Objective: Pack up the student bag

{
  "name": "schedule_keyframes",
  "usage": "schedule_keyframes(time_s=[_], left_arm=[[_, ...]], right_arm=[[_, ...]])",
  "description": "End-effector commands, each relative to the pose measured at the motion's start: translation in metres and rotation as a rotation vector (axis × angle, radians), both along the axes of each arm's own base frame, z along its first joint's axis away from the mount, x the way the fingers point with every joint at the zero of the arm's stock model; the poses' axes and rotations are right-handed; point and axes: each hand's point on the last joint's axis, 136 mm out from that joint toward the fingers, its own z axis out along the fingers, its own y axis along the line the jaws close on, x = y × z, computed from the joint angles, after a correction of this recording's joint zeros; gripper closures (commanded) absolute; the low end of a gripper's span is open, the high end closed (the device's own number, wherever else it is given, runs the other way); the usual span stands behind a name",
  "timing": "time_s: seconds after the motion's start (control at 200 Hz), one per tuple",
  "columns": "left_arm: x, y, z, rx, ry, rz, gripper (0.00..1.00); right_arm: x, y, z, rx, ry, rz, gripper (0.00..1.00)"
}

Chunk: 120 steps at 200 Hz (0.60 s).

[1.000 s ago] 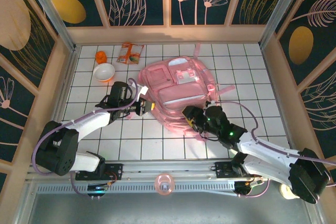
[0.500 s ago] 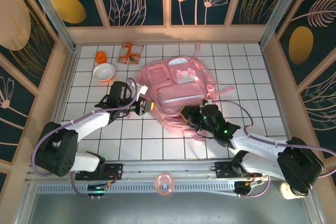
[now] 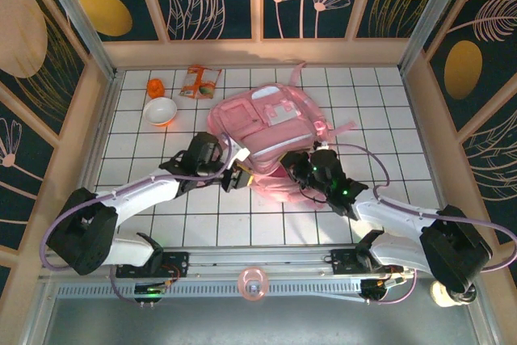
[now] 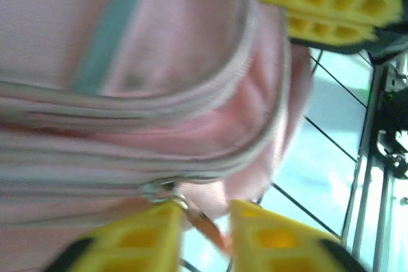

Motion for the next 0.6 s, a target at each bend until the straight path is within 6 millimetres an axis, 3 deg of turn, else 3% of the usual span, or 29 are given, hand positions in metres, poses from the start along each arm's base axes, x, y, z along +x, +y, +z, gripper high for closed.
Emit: schedule_keyframes(time_s=[0.0,0.085,0.225,0.355,0.45,0.596], left_arm=[[-0.013,-0.023,0.042,-0.085,-0.094,-0.105,0.51],[0.013,-0.005,0.047,0.018,-0.227,0.024,0.32],[0.027,0.019,0.061,0.141,-0.452,0.062,0.2],[0.023,0.027,0.064,0.205,-0.652,-0.044,0.19],[0.012,0.025,0.056,0.244,-0.819,-0.217,0.2],[0.024,0.015,0.052,0.29,-0.968,-0.31,0.19]], right_arm=[[0.007,0.009,0.033,0.006,-0.107,0.07,0.95],[0.002,0.005,0.031,-0.054,-0.111,0.175,0.98],[-0.002,-0.016,0.028,-0.233,-0.12,0.297,1.0],[-0.003,-0.034,0.037,-0.266,-0.16,0.401,1.0],[-0.004,-0.042,0.034,-0.278,-0.152,0.472,1.0],[0.0,-0.05,0.035,-0.263,-0.144,0.525,1.0]])
